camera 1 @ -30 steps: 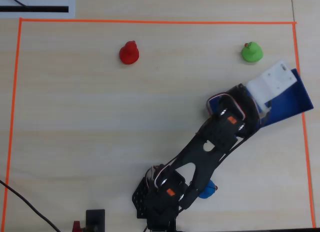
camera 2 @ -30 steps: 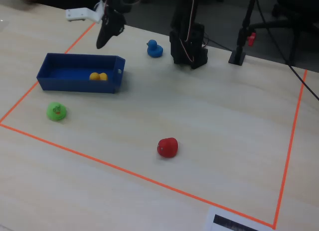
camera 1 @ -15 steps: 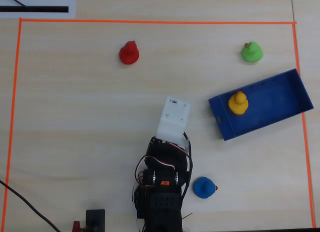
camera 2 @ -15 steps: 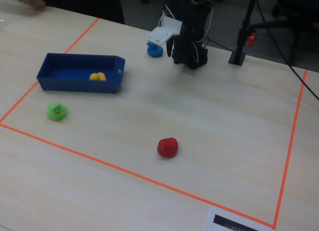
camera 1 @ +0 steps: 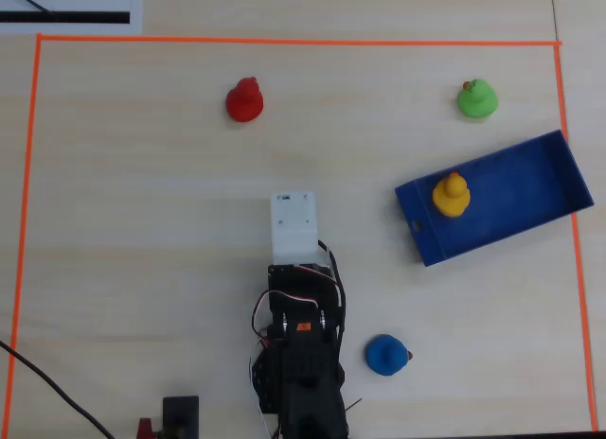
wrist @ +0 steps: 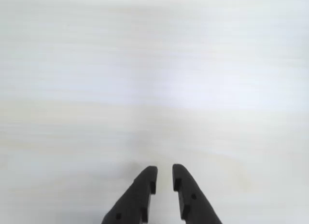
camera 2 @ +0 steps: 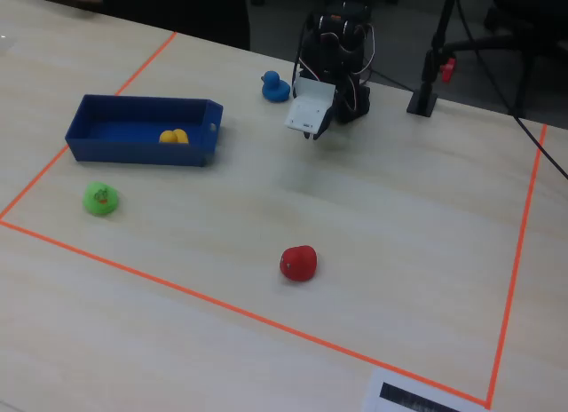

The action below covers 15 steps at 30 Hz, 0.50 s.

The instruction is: Grasp yellow duck and put it into box.

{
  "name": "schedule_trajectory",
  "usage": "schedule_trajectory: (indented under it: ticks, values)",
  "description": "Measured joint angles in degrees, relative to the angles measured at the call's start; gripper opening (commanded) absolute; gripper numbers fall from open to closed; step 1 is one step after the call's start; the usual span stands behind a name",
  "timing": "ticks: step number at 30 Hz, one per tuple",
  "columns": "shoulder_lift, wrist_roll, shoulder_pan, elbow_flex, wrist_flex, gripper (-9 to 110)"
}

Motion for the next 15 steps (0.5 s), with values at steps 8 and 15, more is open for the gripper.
schedule_trajectory:
  ticks: [8, 15]
  values:
    - [0.1, 0.2, -0.3, 5.3, -3.0, 0]
    - [0.1, 0.3, 1.4, 8.4, -4.8, 0]
